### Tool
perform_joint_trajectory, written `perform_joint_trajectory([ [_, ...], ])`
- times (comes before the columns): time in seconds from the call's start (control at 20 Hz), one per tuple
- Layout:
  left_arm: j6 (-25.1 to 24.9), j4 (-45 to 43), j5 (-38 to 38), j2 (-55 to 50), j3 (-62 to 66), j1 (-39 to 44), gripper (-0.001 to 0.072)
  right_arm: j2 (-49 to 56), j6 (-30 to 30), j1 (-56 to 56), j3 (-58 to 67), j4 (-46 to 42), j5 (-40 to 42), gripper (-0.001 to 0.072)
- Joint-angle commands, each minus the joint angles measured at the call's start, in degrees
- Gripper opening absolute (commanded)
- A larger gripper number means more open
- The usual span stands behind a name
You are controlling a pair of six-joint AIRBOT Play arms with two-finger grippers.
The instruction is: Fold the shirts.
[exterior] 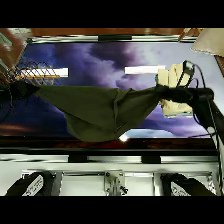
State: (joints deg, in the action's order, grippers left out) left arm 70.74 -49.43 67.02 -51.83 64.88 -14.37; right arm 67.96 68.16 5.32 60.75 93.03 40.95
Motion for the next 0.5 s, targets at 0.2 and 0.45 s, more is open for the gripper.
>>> perform_joint_trajectory([
  [0.2, 0.0, 2.2, 2.2, -0.1, -1.7, 0.1, 0.0036, 7.2, 14.2, -5.6, 8.3, 20.9, 21.5, 0.0577],
  [0.45, 0.0, 2.1, 0.7, -0.1, -1.7, 0.1, 0.0036, 1.4, 9.8, 7.5, -3.5, 22.1, 33.8, 0.0576],
])
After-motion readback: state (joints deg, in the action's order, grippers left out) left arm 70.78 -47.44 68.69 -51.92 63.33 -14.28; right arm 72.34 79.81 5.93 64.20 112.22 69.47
